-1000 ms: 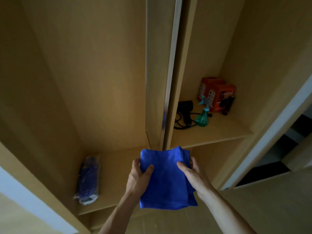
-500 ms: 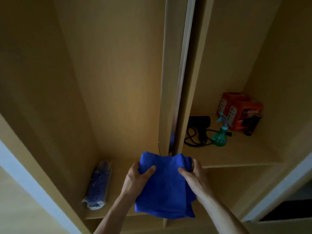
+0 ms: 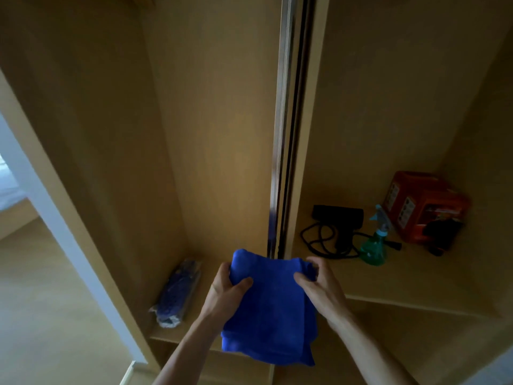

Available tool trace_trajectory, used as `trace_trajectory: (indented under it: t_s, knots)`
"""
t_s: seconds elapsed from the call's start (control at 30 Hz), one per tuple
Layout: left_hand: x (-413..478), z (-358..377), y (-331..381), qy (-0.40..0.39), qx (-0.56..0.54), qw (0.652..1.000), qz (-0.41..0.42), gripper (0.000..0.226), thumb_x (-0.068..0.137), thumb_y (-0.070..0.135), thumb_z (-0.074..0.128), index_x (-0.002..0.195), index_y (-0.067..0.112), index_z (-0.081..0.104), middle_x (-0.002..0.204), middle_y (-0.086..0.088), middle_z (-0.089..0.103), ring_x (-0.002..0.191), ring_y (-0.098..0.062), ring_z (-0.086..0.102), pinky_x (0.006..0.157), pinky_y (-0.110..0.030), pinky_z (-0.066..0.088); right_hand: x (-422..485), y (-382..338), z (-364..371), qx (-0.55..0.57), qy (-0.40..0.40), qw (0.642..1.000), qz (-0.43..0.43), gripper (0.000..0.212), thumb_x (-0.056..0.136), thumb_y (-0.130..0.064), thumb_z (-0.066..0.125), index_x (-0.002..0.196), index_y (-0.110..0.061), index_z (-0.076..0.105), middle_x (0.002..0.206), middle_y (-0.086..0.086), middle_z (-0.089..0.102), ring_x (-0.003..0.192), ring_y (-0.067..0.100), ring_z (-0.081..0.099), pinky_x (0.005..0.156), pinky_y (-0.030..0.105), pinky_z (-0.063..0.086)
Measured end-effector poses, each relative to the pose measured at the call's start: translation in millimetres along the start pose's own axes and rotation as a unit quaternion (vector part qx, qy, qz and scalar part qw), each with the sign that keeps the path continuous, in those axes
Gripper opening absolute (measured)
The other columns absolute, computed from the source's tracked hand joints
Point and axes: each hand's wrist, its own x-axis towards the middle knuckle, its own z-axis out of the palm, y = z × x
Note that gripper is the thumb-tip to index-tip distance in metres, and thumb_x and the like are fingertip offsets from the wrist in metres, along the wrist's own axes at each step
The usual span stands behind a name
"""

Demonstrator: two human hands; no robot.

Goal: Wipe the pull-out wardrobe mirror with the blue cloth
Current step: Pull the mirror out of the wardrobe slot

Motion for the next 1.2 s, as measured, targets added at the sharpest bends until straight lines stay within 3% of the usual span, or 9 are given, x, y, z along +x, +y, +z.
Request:
trace_trajectory:
  t_s: [0.1,0.2,0.27,0.37,0.63,0.83,0.97,1.13,1.2]
  knots:
    - [-5,-4,4,0.010,-0.007,1.000,0.026,0.047,0.091,0.025,0.071,0.130,0.038,0.049,0.121,0.014,0.059,0.102,-0.001,0.059,0.072,-0.018,0.045,1,-5,-3,-0.031,-0.015,0.999,-0.032,0.042,0.097,-0.034,0.063,0.136,-0.029,0.046,0.125,-0.010,0.051,0.109,0.008,0.053,0.087,0.026,0.046]
    - [-5,-9,13,0.001,-0.031,0.998,0.060,0.070,0.093,0.013,0.065,0.143,0.053,0.038,0.127,0.023,0.056,0.107,0.001,0.062,0.083,-0.019,0.053,4,-14,0,-0.048,-0.032,0.997,-0.058,0.029,0.099,-0.034,0.060,0.125,-0.035,0.050,0.120,-0.011,0.057,0.098,-0.001,0.055,0.079,0.020,0.047]
    - [-1,-12,21,0.002,-0.028,0.997,0.076,0.066,0.094,0.009,0.063,0.135,0.058,0.047,0.125,0.018,0.063,0.103,0.001,0.065,0.088,-0.027,0.058,6,-21,2,-0.056,-0.042,0.995,-0.074,0.025,0.100,-0.035,0.059,0.122,-0.037,0.050,0.120,-0.012,0.058,0.096,-0.004,0.054,0.077,0.018,0.046]
    - [6,-17,31,0.015,0.000,0.997,0.079,0.052,0.093,0.011,0.061,0.122,0.054,0.063,0.119,0.018,0.068,0.107,-0.006,0.065,0.097,-0.040,0.055,13,-31,6,-0.070,-0.051,0.991,-0.097,0.033,0.101,-0.037,0.056,0.134,-0.032,0.051,0.127,-0.016,0.052,0.112,0.001,0.049,0.088,0.020,0.042]
    - [26,-26,42,0.032,0.049,0.994,0.092,0.023,0.096,0.032,0.064,0.093,0.053,0.073,0.104,0.019,0.072,0.101,-0.004,0.063,0.088,-0.033,0.055,33,-58,23,-0.078,-0.031,0.991,-0.102,0.042,0.102,-0.041,0.054,0.142,-0.030,0.045,0.124,-0.014,0.055,0.090,-0.010,0.052,0.069,0.011,0.040]
    - [47,-24,64,0.020,0.074,0.990,0.118,0.015,0.095,0.044,0.062,0.099,0.055,0.071,0.096,0.027,0.067,0.097,-0.002,0.061,0.073,-0.016,0.047,47,-78,35,-0.097,0.038,0.988,-0.111,0.046,0.100,-0.041,0.057,0.142,-0.025,0.044,0.131,-0.006,0.061,0.093,0.000,0.060,0.061,0.010,0.039]
    - [56,-15,75,-0.020,0.113,0.982,0.151,0.024,0.097,0.041,0.059,0.115,0.055,0.068,0.106,0.017,0.068,0.100,-0.010,0.065,0.079,-0.022,0.052,48,-90,38,-0.114,0.068,0.983,-0.124,0.049,0.100,-0.044,0.056,0.143,-0.024,0.044,0.125,-0.011,0.059,0.100,0.007,0.060,0.055,0.003,0.038]
    - [62,-8,81,-0.043,0.126,0.977,0.166,0.033,0.098,0.045,0.057,0.130,0.051,0.061,0.122,0.004,0.069,0.109,-0.019,0.065,0.088,-0.030,0.053,45,-94,38,-0.117,0.079,0.983,-0.120,0.036,0.102,-0.045,0.050,0.134,-0.029,0.050,0.110,-0.018,0.057,0.098,0.005,0.060,0.061,0.009,0.040]
    - [63,-6,80,-0.047,0.127,0.977,0.166,0.035,0.097,0.045,0.057,0.132,0.052,0.058,0.120,0.005,0.067,0.106,-0.017,0.064,0.081,-0.027,0.052,42,-95,37,-0.112,0.079,0.984,-0.115,0.034,0.103,-0.044,0.049,0.134,-0.028,0.052,0.114,-0.015,0.058,0.107,0.011,0.062,0.074,0.019,0.049]
